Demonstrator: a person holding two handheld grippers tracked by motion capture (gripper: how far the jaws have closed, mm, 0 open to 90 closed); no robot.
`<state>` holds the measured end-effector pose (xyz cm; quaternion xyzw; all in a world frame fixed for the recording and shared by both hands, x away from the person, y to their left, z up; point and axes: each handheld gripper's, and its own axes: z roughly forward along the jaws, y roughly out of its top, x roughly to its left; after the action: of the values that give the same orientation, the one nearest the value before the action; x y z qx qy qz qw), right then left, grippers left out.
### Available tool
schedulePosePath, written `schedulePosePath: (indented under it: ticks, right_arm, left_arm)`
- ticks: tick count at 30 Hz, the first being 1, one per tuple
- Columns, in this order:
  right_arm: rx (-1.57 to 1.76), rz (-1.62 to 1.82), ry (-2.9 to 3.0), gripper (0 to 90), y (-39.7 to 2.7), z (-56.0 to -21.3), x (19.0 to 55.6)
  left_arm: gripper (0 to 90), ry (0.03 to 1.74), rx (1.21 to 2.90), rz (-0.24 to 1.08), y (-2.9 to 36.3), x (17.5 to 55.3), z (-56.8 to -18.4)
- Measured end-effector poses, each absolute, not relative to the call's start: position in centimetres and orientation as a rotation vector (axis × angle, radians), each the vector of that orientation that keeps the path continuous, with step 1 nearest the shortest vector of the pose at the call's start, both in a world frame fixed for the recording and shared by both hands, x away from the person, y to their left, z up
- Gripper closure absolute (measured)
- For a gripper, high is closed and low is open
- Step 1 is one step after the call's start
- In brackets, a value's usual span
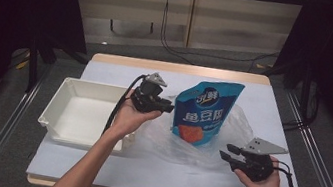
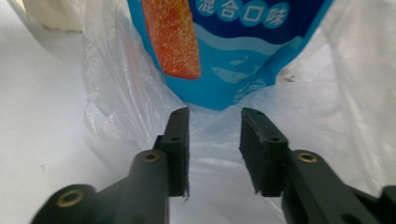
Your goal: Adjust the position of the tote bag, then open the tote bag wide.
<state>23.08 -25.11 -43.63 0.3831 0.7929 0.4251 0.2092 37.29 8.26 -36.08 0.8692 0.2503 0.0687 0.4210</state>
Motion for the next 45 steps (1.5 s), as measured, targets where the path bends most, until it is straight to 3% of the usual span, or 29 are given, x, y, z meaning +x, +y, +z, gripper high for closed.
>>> schedulePosePath:
  ticks: [11, 24, 45]
  right_arm:
    - [1.165, 1.193, 2.1, 48.0, -27.1, -44.0, 20.6]
    - [1.196, 1.178, 2.091, 41.3, -26.5, -44.5, 18.5]
    - [1.189, 1.2, 2.14, 40.2, -26.3, -45.2, 18.9]
  left_arm:
    - [49.2, 0.562, 2.125, 0.175, 9.6, 34.7, -35.3]
    - [38.2, 0.52, 2.106, 0.114, 10.2, 34.1, -34.3]
    - [35.8, 0.364, 2.219, 0.128, 7.8, 35.1, -28.3]
